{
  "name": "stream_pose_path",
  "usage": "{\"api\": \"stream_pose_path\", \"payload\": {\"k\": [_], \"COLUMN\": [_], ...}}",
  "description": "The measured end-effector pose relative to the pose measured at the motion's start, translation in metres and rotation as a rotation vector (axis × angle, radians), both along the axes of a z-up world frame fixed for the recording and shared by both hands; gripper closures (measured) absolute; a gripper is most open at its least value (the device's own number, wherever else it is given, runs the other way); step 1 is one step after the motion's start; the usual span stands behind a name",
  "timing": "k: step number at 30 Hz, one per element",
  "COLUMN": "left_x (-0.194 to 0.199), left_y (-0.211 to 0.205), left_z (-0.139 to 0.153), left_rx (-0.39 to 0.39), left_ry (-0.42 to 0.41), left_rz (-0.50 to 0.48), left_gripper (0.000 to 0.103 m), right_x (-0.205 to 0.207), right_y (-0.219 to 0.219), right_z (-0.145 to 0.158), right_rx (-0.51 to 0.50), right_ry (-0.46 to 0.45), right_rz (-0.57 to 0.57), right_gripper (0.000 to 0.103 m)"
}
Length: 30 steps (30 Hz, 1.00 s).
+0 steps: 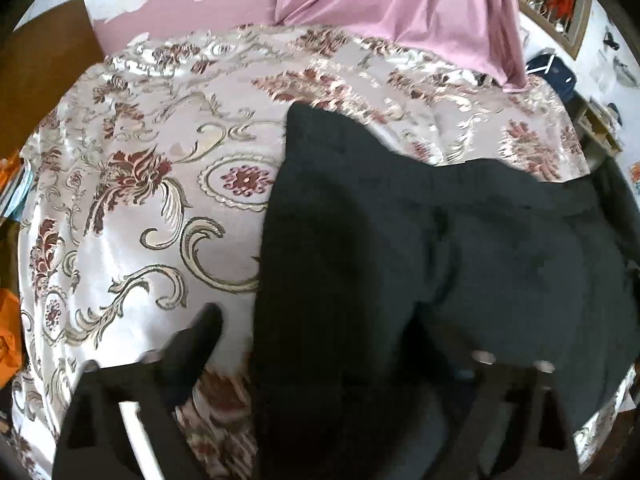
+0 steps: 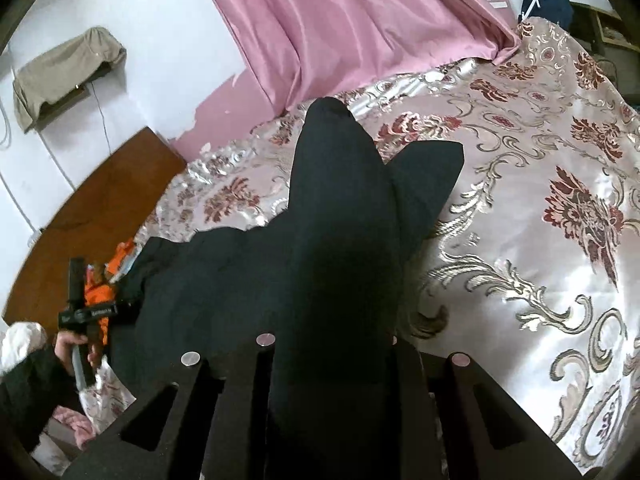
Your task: Fold large clothes
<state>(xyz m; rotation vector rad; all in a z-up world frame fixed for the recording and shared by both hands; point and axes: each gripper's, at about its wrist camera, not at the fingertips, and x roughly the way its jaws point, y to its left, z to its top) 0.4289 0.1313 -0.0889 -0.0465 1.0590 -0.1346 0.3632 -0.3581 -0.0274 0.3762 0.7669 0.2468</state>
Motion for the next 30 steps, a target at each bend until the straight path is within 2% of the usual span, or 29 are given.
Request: {"api": "stream_pose_path", "payload": {"k": [3, 6, 7, 8, 9, 10, 14, 16, 18, 23, 26, 28, 30], "left_x": [0.014, 0.015, 0.014, 0.012, 0.01, 0.01, -0.002, -0.012, -0.024, -0.046, -0.061, -0.068, -0.07], "left_y": [0.01, 0.013, 0.012, 0.011, 0.01, 0.009, 0.001, 0.001, 0.001, 0.021, 0.051, 0.064, 0.065], "left_z": [-0.019, -0.025, -0.025, -0.024, -0.023, -0.023, -0.007, 0.005, 0.023, 0.075, 0.109, 0.127, 0.129], "left_rx": [-0.13, -0.191, -0.201, -0.237, -0.301, -0.345, -0.334, -0.359, -0.366, -0.324, -0.338, -0.316, -0.294], "left_ry": [0.087, 0.085, 0.082, 0.084, 0.091, 0.1, 0.05, 0.014, -0.026, -0.109, -0.174, -0.22, -0.216], "left_rz": [-0.017, -0.032, -0.043, -0.06, -0.082, -0.083, -0.054, -0.048, -0.053, -0.061, -0.032, -0.02, -0.011], "left_gripper": [0.0, 0.001, 0.012, 0.039, 0.057, 0.067, 0.084, 0.086, 0.088, 0.091, 0.094, 0.094, 0.094], "right_x": [-0.001, 0.003, 0.004, 0.005, 0.006, 0.007, 0.008, 0.004, -0.001, -0.006, -0.009, -0.009, -0.008], "right_y": [-0.001, -0.009, -0.011, -0.014, -0.015, -0.016, -0.009, -0.002, 0.002, 0.045, 0.066, 0.078, 0.093], "right_z": [-0.007, -0.022, -0.027, -0.034, -0.037, -0.04, -0.035, -0.021, -0.007, 0.032, 0.049, 0.054, 0.055], "right_rx": [-0.014, -0.001, 0.009, 0.028, 0.049, 0.073, 0.064, 0.09, 0.112, 0.09, 0.104, 0.108, 0.109], "right_ry": [0.021, 0.066, 0.08, 0.095, 0.101, 0.104, 0.089, 0.047, 0.005, -0.091, -0.14, -0.161, -0.157], "right_rz": [-0.003, -0.024, -0.032, -0.044, -0.052, -0.059, -0.045, -0.037, -0.024, 0.056, 0.103, 0.135, 0.163], "right_gripper": [0.083, 0.076, 0.074, 0.072, 0.072, 0.072, 0.079, 0.085, 0.087, 0.088, 0.088, 0.088, 0.088]}}
